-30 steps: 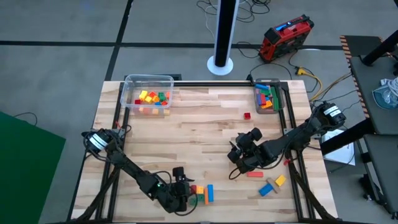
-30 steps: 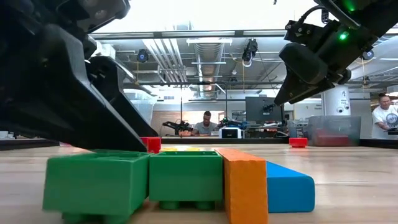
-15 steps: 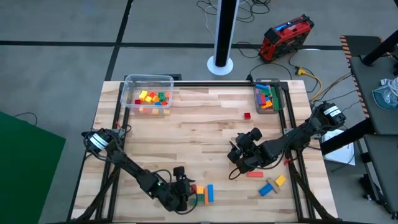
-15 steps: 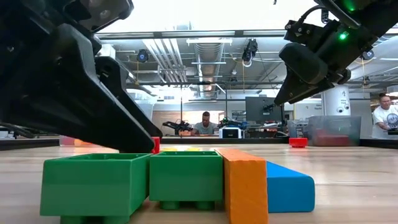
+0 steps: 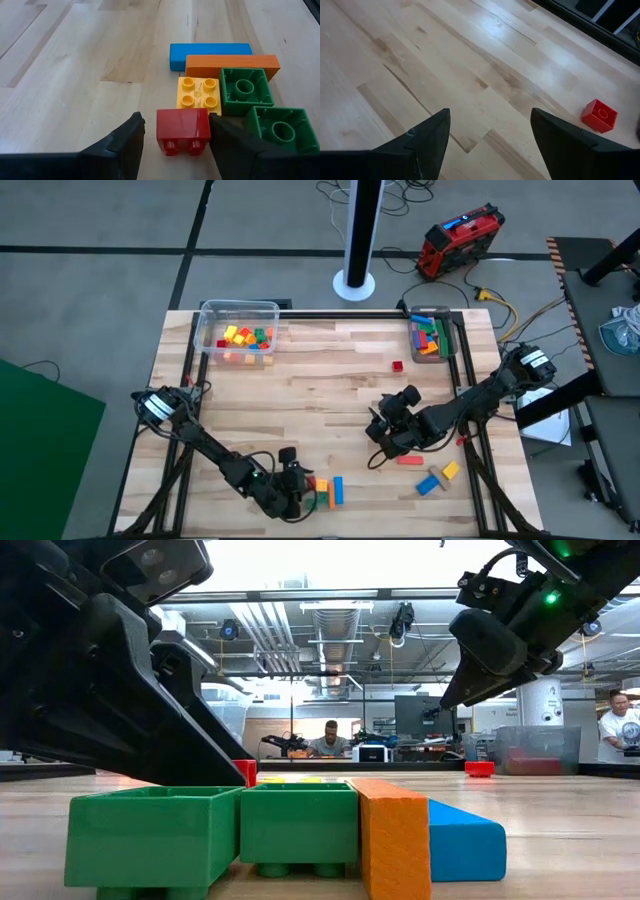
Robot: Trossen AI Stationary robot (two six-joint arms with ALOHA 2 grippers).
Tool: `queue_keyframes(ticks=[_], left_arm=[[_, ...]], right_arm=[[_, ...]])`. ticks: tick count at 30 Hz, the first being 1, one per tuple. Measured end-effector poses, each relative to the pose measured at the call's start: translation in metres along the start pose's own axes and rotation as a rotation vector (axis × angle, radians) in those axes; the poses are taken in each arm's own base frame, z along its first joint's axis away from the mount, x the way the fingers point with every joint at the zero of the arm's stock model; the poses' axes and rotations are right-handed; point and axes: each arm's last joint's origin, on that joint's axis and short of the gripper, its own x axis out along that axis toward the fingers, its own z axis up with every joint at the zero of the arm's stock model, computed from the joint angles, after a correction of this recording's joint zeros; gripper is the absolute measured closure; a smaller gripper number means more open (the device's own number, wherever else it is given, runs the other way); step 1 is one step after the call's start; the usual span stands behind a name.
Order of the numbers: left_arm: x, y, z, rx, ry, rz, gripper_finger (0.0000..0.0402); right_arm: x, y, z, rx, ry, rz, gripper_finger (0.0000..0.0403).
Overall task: Sort blocks by size
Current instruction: Put the red square game piece into the transparent bin
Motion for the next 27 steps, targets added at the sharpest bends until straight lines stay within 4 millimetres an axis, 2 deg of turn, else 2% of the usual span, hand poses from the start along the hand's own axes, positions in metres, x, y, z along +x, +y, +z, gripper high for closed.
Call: queue_keyframes(ticks=[10,17,23,27], left_arm=[[0.000,0.000,0.000,0.000,0.001,0.000,0.0273],[-0.004,0.002,0.005,0.050,-0.023,0.026,0.0275],[-0.024,0.012,0.023,0.097,-0.072,0.154,0.0275],[-0.052,0.037,0.049,0.086,-0.132,0.348,0.0274]], right_arm=[[0.000,0.001,0.000,0.007,-0.003,0.006,0.0156],[0.000,0.001,0.000,0.003,-0.003,0.006,0.0147],[0.000,0.001,0.001,0.003,-0.007,0.007,0.0140],[0.000,0.001,0.001,0.004,-0.011,0.004,0.0146]])
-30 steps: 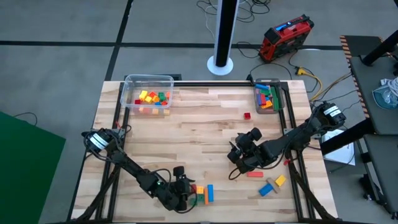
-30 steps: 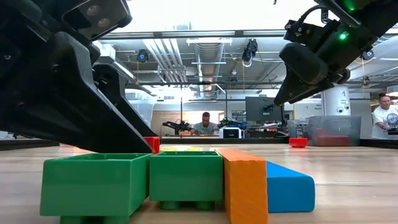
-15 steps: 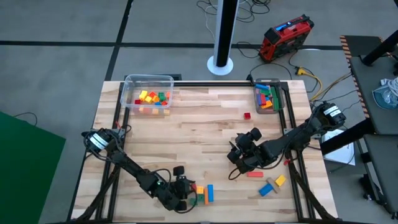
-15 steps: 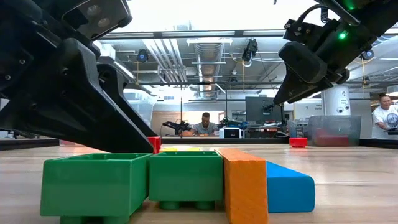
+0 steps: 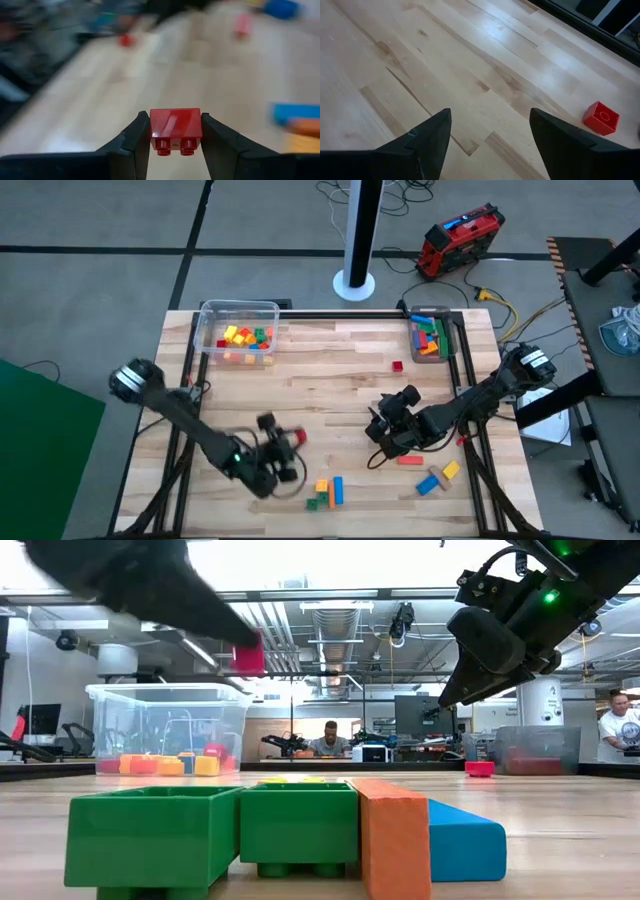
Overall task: Sort blocks by size
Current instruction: Put the red square game piece into the transparent bin
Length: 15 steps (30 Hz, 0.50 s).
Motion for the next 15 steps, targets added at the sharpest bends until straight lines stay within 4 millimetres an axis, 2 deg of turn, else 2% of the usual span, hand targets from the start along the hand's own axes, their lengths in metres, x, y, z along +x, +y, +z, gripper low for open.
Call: queue_keyframes(ticks=[2,6,11,15], left_arm=[[-0.005,0.024,0.012,-0.004,0.008,0.074,0.0274],[-0.011,0.085,0.032,-0.024,0.072,0.230,0.0274],[-0.015,0.179,0.044,-0.165,0.175,0.489,0.0274],[-0.019,0.248,0.044,-0.274,0.249,0.689,0.0274]], right_arm=[[0.000,0.000,0.000,0.000,0.000,0.000,0.0151],[0.000,0.000,0.000,0.000,0.000,0.000,0.0158],[0.000,0.000,0.000,0.002,-0.001,0.001,0.0159],[0.000,0.000,0.000,-0.002,-0.002,0.002,0.0152]])
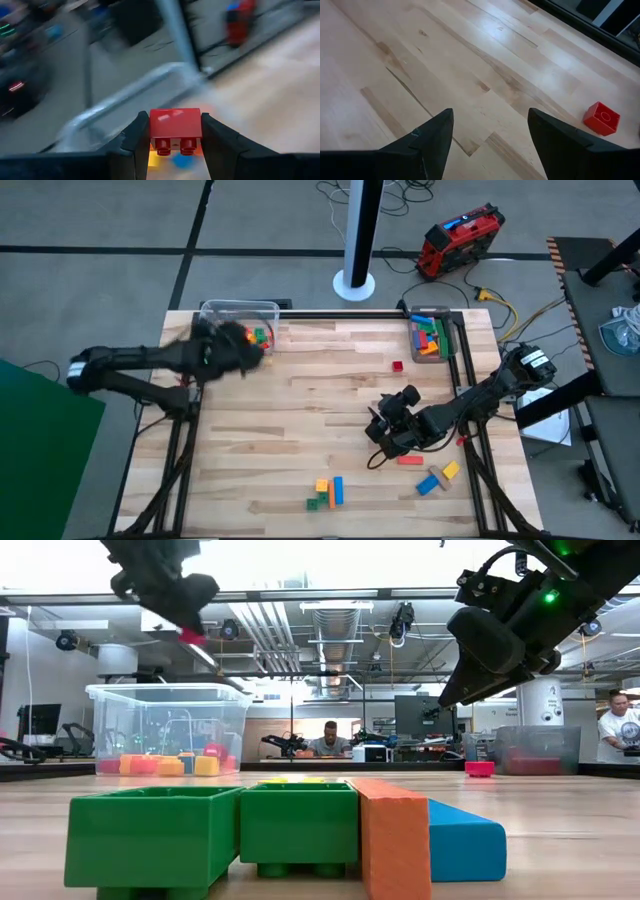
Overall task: Sort blocks by size
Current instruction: Put the red square game piece into the transparent bin, then put the lower right red rectangular wooden block into the black bin
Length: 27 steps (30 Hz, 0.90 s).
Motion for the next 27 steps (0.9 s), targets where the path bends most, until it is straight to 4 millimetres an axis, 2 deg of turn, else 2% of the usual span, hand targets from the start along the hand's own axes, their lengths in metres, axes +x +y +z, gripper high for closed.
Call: queue_keyframes(ticks=[6,9,11,15,20,24,27], left_arm=[[0.048,0.061,0.013,-0.110,0.165,0.200,0.0265],[0.064,0.077,0.012,-0.119,0.269,0.189,0.0240],[0.070,0.080,0.011,-0.112,0.296,0.182,0.0219],[0.068,0.074,0.012,-0.095,0.284,0.157,0.0187],[0.053,0.054,0.012,-0.073,0.236,0.058,0.0174],[0.024,0.023,0.007,-0.070,0.175,-0.102,0.0176],[-0.006,-0.007,-0.005,-0.038,0.094,-0.258,0.0179]], right_arm=[[0.000,0.000,0.000,0.002,-0.001,0.003,0.0141],[0.000,0.001,0.000,0.005,-0.003,0.008,0.0137],[0.000,0.001,0.001,0.008,-0.004,0.011,0.0135],[0.000,0.002,0.000,0.010,0.001,0.015,0.0140],[0.000,0.002,0.000,0.025,0.024,0.030,0.0152],[0.000,0.003,-0.002,0.027,0.077,0.064,0.0161],[-0.001,0.004,-0.003,0.030,0.129,0.097,0.0168]])
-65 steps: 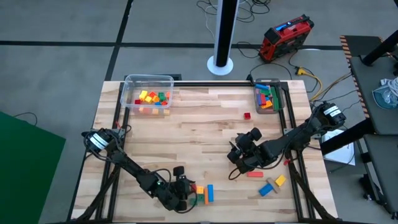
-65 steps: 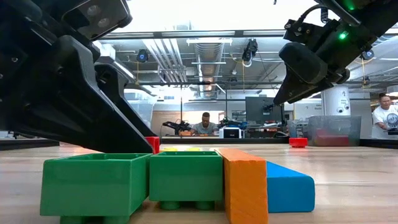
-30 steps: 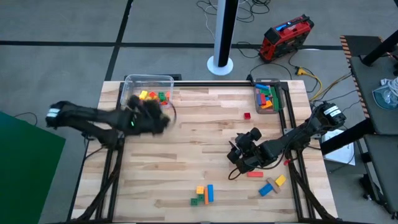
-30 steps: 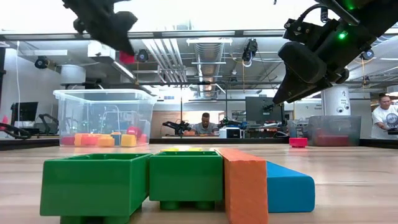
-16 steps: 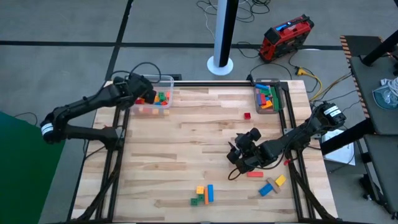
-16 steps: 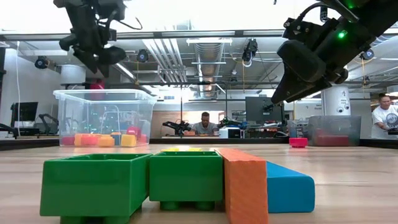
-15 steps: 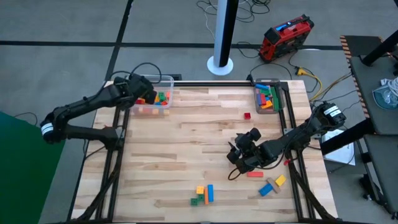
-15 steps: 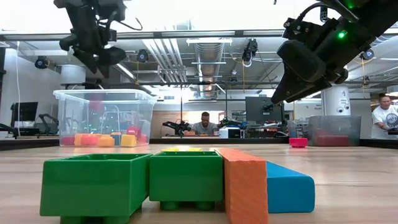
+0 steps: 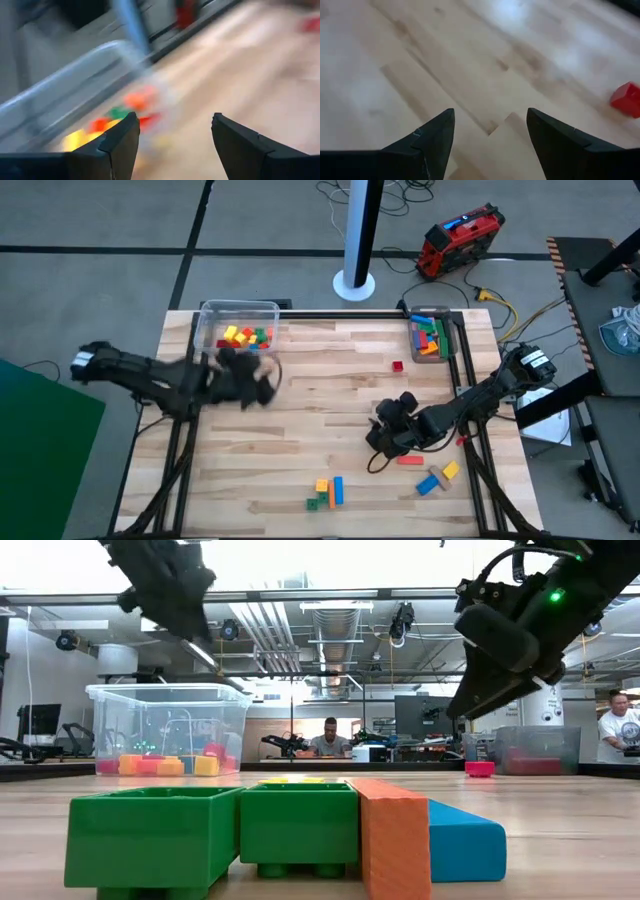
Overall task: Sort blocks by size
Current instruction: Put the lower right red rectangular wooden block into the black bin
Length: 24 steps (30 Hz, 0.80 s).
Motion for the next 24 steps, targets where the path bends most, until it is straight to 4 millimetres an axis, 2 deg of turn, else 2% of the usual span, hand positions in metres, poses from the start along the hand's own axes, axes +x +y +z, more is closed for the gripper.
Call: queue_keyframes(ticks=[5,11,14,19,24], left_arm=[[-0.039,-0.052,-0.036,0.068,-0.197,-0.198,0.0180],[-0.070,-0.087,-0.072,0.108,-0.350,-0.279,0.0180],[-0.075,-0.099,-0.083,0.162,-0.362,-0.285,0.0180],[-0.071,-0.116,-0.090,0.219,-0.361,-0.260,0.0180],[-0.068,-0.129,-0.092,0.262,-0.399,-0.193,0.0180]], right_arm=[[-0.001,0.003,-0.003,0.034,0.133,0.078,0.0177],[-0.020,0.021,-0.007,-0.139,0.295,0.284,0.0175],[-0.041,0.030,-0.011,-0.282,0.353,0.359,0.0178],[-0.080,0.031,-0.020,-0.502,0.427,0.307,0.0185],[-0.092,0.031,-0.039,-0.646,0.453,0.258,0.0184]])
